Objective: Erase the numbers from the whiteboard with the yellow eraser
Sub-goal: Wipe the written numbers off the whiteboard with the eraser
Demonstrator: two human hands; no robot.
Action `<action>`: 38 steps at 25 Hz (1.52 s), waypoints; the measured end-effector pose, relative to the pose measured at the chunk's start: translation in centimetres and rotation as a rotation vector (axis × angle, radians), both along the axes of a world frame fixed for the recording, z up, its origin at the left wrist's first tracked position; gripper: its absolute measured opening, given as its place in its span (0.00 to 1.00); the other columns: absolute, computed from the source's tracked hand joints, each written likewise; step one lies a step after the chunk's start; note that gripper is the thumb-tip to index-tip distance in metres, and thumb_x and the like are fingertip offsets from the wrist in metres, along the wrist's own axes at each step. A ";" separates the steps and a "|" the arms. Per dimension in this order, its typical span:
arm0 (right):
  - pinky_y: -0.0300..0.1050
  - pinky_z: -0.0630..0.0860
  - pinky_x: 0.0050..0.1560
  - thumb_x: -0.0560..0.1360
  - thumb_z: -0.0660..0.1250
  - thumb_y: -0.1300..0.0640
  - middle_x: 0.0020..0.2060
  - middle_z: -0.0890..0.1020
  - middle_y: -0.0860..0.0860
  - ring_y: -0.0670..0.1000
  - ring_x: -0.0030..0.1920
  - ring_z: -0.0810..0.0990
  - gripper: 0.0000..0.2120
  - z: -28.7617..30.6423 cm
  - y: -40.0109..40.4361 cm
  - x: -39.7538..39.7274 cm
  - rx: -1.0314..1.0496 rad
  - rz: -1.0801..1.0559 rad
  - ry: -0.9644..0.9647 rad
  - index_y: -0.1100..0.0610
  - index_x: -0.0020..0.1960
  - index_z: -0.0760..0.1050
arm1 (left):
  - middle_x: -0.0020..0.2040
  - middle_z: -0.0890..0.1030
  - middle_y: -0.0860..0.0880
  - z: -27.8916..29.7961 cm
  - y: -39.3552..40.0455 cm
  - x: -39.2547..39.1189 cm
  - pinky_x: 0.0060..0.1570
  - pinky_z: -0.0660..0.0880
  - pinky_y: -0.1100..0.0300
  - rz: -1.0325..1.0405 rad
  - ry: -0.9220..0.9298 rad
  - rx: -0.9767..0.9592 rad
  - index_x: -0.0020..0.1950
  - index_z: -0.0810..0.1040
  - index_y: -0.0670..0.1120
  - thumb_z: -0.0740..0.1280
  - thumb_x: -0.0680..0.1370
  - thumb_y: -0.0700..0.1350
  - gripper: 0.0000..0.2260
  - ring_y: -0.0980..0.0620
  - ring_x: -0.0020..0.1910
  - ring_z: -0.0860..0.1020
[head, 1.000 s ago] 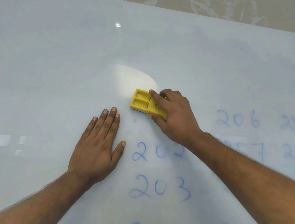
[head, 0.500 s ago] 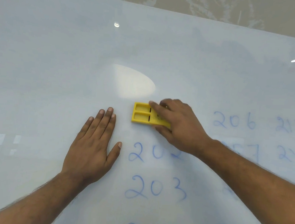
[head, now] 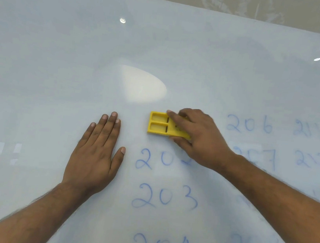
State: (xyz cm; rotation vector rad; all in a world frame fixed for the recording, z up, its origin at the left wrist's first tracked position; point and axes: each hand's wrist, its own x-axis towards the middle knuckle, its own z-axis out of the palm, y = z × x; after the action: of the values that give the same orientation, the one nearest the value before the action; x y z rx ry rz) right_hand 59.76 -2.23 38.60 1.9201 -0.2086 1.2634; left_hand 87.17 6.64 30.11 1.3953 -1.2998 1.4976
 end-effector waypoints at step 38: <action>0.51 0.72 0.51 0.76 0.63 0.48 0.55 0.76 0.55 0.58 0.51 0.75 0.26 -5.9 -0.7 -2.7 0.062 -0.006 -0.065 0.58 0.72 0.69 | 0.84 0.53 0.45 -4.4 0.3 -0.4 0.81 0.48 0.50 0.007 0.033 0.029 0.83 0.52 0.42 0.50 0.83 0.55 0.31 0.48 0.83 0.50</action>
State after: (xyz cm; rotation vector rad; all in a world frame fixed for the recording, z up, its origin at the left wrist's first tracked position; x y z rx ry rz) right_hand 57.01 -2.91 32.69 1.9312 -0.2898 1.3304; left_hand 86.75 6.90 25.74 1.4390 -1.3024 1.4593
